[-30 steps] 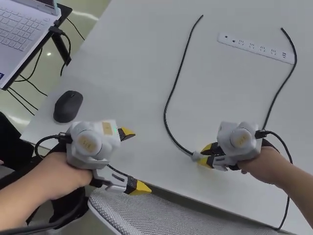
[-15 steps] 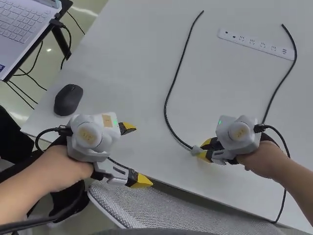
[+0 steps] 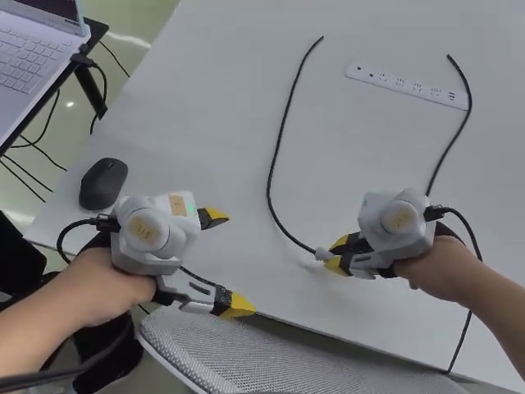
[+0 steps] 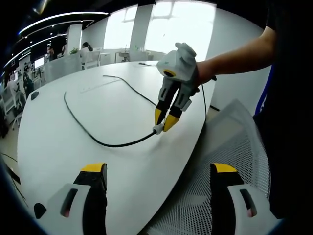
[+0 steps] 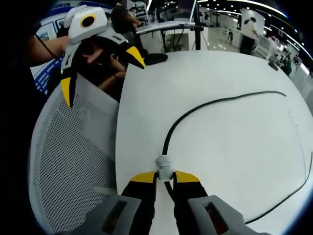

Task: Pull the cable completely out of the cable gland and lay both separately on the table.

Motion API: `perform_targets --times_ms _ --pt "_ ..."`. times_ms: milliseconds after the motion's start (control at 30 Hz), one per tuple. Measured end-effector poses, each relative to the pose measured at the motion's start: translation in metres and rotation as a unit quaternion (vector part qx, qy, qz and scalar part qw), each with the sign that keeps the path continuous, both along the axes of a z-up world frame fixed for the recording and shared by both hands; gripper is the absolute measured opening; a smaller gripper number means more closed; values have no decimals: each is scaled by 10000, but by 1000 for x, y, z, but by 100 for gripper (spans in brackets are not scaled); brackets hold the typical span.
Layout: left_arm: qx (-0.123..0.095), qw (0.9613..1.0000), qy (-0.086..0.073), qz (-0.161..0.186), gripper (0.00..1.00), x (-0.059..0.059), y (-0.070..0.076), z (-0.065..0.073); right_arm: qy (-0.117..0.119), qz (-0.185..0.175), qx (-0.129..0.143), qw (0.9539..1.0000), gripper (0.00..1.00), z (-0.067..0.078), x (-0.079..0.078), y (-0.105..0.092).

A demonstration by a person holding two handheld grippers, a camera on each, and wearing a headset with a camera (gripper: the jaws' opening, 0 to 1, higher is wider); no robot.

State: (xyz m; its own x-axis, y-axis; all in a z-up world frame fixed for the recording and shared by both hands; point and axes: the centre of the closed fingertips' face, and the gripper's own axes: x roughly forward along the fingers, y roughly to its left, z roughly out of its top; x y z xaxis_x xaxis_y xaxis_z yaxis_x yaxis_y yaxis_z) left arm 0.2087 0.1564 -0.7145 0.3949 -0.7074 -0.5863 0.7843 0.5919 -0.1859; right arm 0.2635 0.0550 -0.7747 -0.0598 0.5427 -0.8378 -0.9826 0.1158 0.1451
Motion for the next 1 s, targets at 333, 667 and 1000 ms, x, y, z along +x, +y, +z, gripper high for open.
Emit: perform_targets --times_ms 333,667,1000 --pt "-81 9996 -133 -217 85 16 -18 14 -131 118 107 9998 7 28 -9 0" --pt "-202 9981 -239 -528 83 22 -45 28 -126 211 183 9995 7 55 -12 -1" --pt "-502 9955 -340 -728 77 30 -65 38 -222 394 240 9987 7 79 -18 -1"
